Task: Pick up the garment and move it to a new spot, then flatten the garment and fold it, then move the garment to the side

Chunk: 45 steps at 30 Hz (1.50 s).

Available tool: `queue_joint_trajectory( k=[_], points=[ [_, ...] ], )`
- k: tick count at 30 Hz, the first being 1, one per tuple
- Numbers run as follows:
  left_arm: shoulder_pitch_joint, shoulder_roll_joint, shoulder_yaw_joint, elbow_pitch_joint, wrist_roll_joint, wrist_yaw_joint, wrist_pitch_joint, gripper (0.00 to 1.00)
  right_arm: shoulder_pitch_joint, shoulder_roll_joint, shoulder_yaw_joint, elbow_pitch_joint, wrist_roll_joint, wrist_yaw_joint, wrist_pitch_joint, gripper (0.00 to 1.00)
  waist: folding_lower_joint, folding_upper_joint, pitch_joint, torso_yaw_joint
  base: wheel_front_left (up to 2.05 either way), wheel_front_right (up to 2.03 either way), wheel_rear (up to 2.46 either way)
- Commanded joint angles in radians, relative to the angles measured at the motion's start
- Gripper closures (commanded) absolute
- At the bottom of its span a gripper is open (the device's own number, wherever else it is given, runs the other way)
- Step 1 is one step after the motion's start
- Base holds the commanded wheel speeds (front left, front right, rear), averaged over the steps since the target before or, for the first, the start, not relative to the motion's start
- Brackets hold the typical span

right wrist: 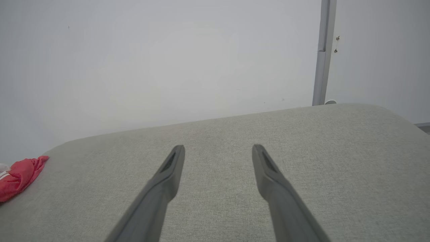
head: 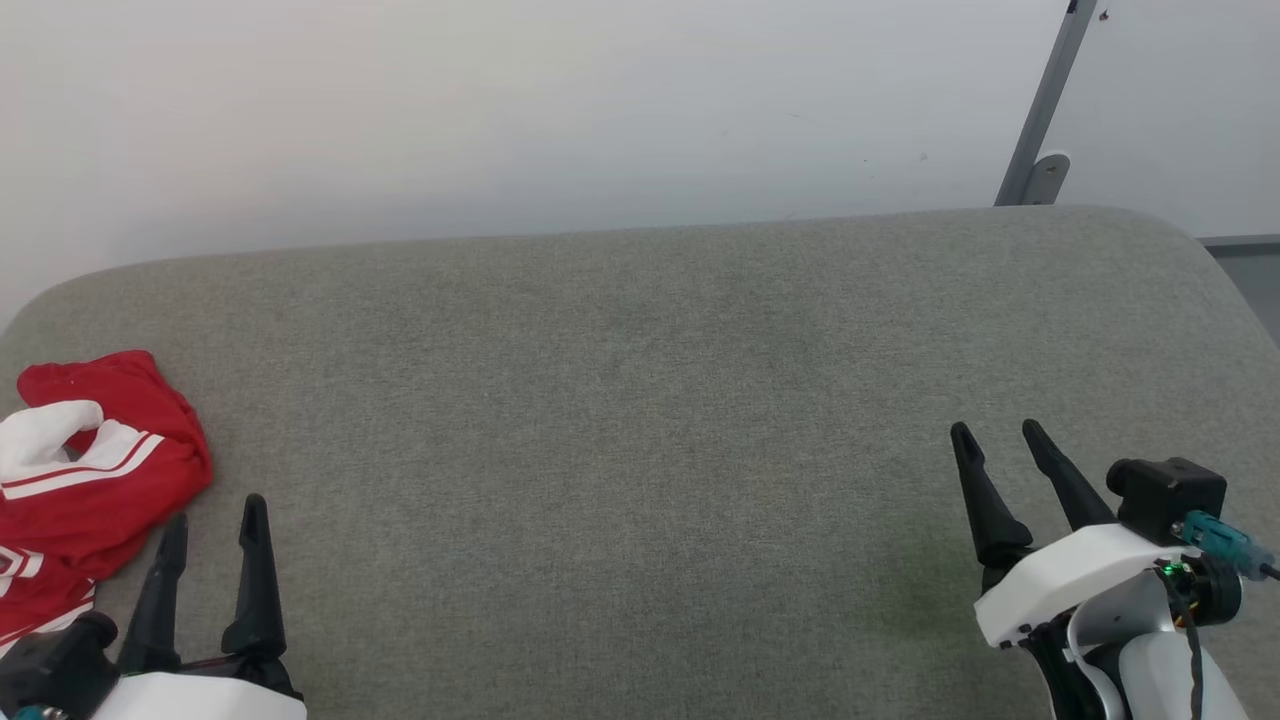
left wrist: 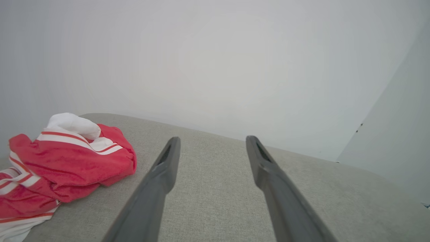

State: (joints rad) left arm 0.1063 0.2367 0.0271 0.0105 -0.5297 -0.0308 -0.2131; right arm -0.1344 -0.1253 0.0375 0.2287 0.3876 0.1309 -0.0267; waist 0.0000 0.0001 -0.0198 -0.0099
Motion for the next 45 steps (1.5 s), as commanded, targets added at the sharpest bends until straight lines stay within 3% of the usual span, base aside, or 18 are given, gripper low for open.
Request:
queue_joint_trajectory(
  k=[1, 24, 45],
  points=[
    [0.005, 0.011, -0.003, -0.012, 0.03, 0.0, -0.011, 0.0, -0.012, -0.002, 0.004, -0.011, -0.027, 0.0, -0.007, 0.0, 0.0, -0.0001, 0.0, -0.001, 0.0, 0.0, 0.0],
    [0.026, 0.044, -0.032, -0.024, 0.138, -0.004, -0.054, 0.0, 0.001, -0.007, 0.004, -0.025, -0.178, 0.0, -0.028, 0.0, 0.0, -0.0001, -0.006, -0.004, 0.0, 0.0, 0.0],
    [0.029, 0.042, -0.033, -0.019, 0.117, -0.014, -0.053, 0.0, 0.017, -0.005, -0.01, -0.038, -0.195, 0.0, -0.035, 0.0, 0.0, -0.0001, -0.008, -0.005, 0.0, 0.0, 0.0]
  ],
)
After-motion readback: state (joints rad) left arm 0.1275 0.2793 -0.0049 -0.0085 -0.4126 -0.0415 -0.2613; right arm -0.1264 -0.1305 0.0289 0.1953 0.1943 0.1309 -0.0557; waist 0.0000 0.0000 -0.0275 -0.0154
